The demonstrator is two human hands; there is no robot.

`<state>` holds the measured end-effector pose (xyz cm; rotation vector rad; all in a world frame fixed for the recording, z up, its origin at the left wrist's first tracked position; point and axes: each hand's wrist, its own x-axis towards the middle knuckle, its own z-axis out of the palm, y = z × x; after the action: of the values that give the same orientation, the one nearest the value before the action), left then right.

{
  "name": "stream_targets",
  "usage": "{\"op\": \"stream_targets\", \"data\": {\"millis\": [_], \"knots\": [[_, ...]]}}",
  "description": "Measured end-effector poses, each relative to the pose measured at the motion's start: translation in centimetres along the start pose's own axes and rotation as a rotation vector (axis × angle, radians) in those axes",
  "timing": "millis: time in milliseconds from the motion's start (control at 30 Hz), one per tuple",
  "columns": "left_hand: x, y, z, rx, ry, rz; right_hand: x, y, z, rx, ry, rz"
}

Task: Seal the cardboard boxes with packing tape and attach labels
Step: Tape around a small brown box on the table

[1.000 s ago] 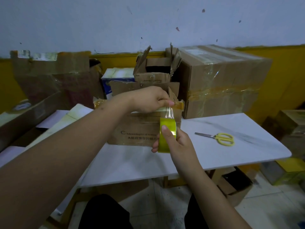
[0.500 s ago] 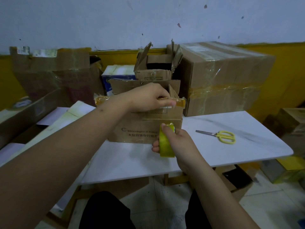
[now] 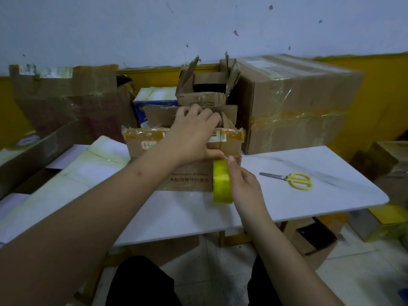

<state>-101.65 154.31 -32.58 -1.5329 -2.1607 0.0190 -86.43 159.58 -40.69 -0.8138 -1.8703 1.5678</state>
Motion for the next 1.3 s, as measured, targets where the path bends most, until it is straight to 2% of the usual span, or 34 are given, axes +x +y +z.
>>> {"op": "stream_targets", "data": {"millis": [100, 233, 367, 433, 533, 667, 900, 967, 1067, 1133, 1233, 1300], "knots": [[-1.4, 1.7, 1.4, 0.043, 0.177, -0.031, -0.2, 1.9, -1.7, -0.098, 0.104, -0.2], [-1.2, 0.8, 2.0, -0.052, 0.126, -0.018, 3.3, 6.2, -6.7, -0.534, 0.23, -0.374], [-1.2, 0.5, 2.5, -0.109, 0.119, -0.062, 6.4, 9.4, -13.2, -1.036, 0.347, -0.267], [-1.4, 0.7, 2.6, -0.137, 0.143, -0.064, 7.4, 9.7, -15.0, -1.101, 0.273, -0.251], [-2.0, 0.8, 2.8, -0.27, 0.202, -0.107, 9.1, 8.6, -16.4, -1.041, 0.131, -0.211], [-2.5, 1.1, 3.0, -0.389, 0.27, -0.142, 10.9, 6.6, -17.2, -1.25, -0.03, -0.037], [-3.5, 1.9, 3.2, -0.406, 0.463, -0.153, 11.6, 5.6, -17.8, -1.392, -0.039, -0.024], [-3.7, 2.1, 3.4, -0.289, 0.481, -0.182, 11.2, 5.0, -17.9, -1.391, -0.014, -0.031], [-4.1, 2.5, 3.9, -0.129, 0.556, -0.193, 9.7, 4.1, -18.1, -1.284, 0.122, -0.093], [-4.4, 2.8, 4.1, -0.128, 0.595, -0.189, 8.4, 2.2, -17.6, -1.057, 0.156, -0.195], [-4.5, 2.9, 3.9, -0.199, 0.591, -0.167, 6.6, -2.5, -14.2, -0.534, 0.121, -0.397], [-4.8, 3.2, 4.1, -0.277, 0.588, -0.155, 6.3, -5.3, -10.8, -0.379, 0.081, -0.578]]}}
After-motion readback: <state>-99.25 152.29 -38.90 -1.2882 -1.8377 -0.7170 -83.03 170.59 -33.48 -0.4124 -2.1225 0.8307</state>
